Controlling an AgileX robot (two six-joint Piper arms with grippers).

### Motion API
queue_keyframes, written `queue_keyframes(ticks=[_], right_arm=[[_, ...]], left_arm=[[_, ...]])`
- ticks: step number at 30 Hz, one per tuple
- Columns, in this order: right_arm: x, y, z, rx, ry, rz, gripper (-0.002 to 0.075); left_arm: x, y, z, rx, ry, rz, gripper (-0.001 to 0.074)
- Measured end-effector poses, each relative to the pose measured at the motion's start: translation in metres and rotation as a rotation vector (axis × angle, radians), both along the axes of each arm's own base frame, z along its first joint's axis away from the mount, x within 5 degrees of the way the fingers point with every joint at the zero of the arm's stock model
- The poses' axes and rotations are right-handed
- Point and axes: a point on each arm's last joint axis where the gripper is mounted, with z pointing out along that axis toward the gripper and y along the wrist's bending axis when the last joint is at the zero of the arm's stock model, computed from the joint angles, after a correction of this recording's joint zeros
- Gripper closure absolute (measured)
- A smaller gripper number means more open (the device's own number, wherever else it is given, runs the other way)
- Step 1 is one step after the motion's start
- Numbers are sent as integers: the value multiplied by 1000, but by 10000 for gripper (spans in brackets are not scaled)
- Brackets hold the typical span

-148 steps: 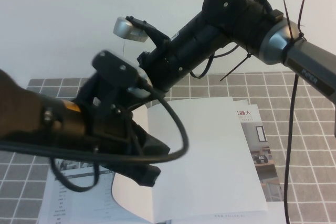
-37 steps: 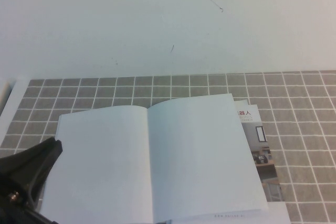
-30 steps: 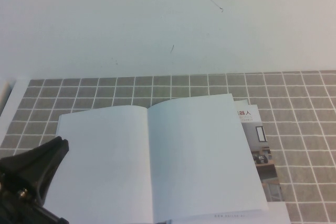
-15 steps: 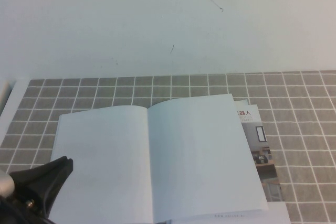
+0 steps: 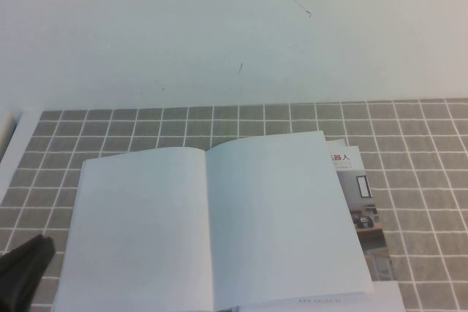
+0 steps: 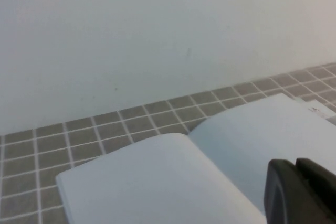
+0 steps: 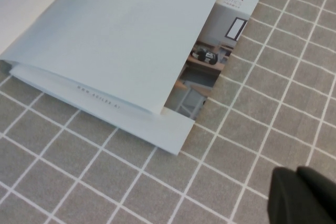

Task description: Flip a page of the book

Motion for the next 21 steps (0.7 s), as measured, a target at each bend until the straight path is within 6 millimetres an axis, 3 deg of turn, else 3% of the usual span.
queue_keyframes(ticks=[8,12,17,21], right_arm=[[0,1,0,3,3,7,728],[0,1,0,3,3,7,728],[0,1,0,5,4,7,728],[0,1,0,5,4,7,728]], left_arm=[[-24,31,-53,-125,-23,289,738],[-32,36,-62,-119,4,360,738],[-36,36,-78,-83,169,376,738],[-37,36,-79,-87,190,376,738]])
